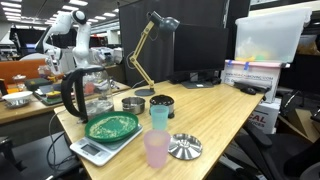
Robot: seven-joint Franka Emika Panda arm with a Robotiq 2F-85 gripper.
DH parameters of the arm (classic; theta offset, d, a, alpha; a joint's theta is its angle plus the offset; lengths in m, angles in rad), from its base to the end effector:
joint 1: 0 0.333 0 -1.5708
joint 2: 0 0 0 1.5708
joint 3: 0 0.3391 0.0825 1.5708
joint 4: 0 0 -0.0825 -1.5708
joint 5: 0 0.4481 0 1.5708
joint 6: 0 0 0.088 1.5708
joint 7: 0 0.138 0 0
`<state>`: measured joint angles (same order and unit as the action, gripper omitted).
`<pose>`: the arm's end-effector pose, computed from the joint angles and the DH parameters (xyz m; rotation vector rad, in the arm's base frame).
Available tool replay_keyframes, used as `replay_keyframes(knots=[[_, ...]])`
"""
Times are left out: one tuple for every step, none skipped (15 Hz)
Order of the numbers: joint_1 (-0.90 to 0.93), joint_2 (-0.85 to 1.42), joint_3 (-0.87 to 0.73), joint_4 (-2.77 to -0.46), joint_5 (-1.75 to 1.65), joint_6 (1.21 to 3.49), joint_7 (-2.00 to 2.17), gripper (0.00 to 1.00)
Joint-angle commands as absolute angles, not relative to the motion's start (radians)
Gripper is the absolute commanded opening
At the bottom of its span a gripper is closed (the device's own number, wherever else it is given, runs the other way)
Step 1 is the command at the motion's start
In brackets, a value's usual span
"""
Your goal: Move the cup to the left
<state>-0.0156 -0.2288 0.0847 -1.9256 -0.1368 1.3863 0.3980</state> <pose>0.5003 0.0170 0.5506 2.8512 -0.4867 -0.3893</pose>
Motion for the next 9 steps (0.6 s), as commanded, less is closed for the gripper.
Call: replay_keyframes(knots=[[-0.019,-0.227,0.067,-1.934,-0.137,1.384,0.406,1.0],[-0.021,-0.228,0.064,-1.94,-0.137,1.385,0.414,1.0],[-0.02,-0.228,0.066,-1.94,-0.137,1.385,0.422,1.0],[-0.018,-0.228,0.071,-1.94,-0.137,1.385,0.429,1.0],[-0.015,-0.229,0.075,-1.94,-0.137,1.385,0.435,1.0],[-0.015,-0.229,0.075,-1.94,-0.137,1.385,0.437,1.0],[-0.016,-0.229,0.074,-1.94,-0.137,1.385,0.437,1.0],[-0.016,-0.229,0.074,-1.94,-0.137,1.385,0.437,1.0],[-0.016,-0.229,0.074,-1.94,-0.137,1.385,0.437,1.0]])
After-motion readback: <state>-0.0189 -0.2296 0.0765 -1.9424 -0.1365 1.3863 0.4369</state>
